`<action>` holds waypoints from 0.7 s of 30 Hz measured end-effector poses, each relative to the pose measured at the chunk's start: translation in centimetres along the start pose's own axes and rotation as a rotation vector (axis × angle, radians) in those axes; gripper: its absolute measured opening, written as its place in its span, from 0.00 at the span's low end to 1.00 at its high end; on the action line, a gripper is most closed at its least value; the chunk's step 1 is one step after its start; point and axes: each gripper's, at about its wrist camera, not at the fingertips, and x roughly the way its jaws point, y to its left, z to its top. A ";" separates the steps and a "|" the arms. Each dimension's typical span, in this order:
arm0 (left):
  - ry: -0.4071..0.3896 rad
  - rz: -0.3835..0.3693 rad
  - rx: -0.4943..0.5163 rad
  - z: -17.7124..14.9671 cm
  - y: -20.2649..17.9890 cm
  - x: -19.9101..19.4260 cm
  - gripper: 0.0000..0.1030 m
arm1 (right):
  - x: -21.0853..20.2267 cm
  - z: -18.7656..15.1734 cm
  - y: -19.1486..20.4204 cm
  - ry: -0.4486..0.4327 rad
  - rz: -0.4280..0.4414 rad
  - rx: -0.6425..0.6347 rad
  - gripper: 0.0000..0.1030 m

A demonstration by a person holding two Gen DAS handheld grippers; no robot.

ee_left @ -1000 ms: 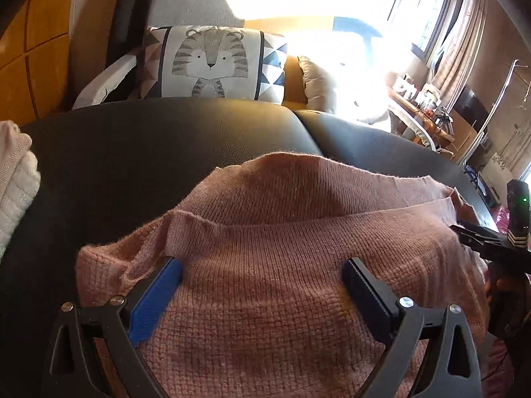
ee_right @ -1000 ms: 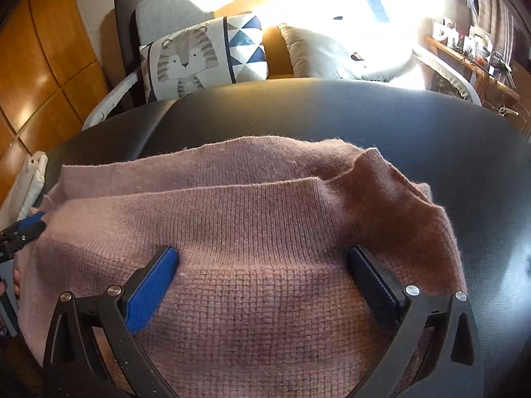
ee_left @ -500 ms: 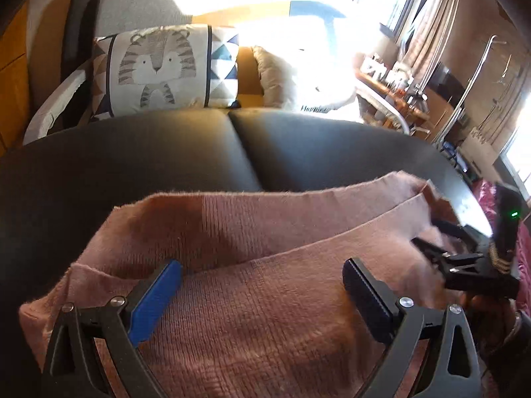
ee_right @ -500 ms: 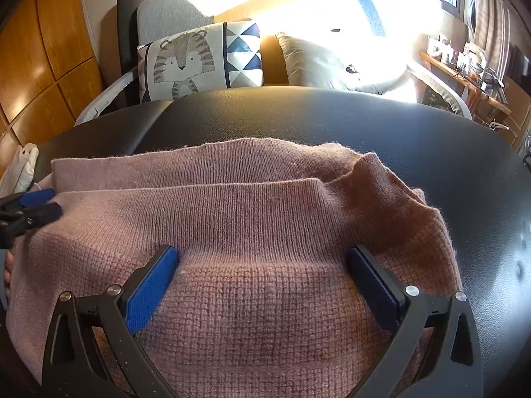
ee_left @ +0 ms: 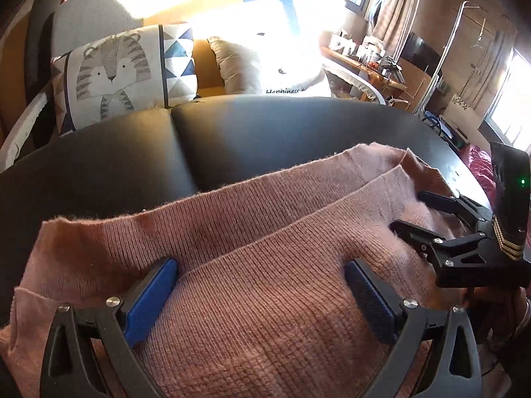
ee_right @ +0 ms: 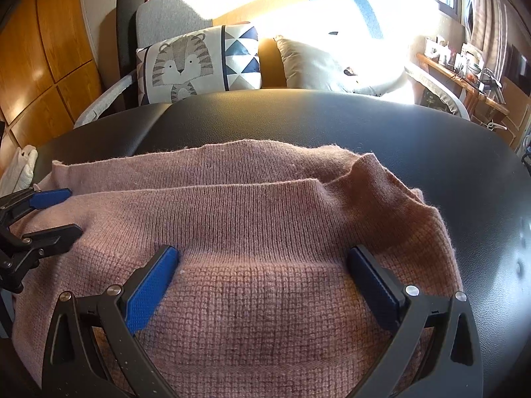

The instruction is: Fold clothes

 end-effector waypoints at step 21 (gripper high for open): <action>-0.026 -0.049 0.155 -5.6 -5.4 -4.0 1.00 | -3.4 0.7 0.1 -0.020 0.021 0.099 1.00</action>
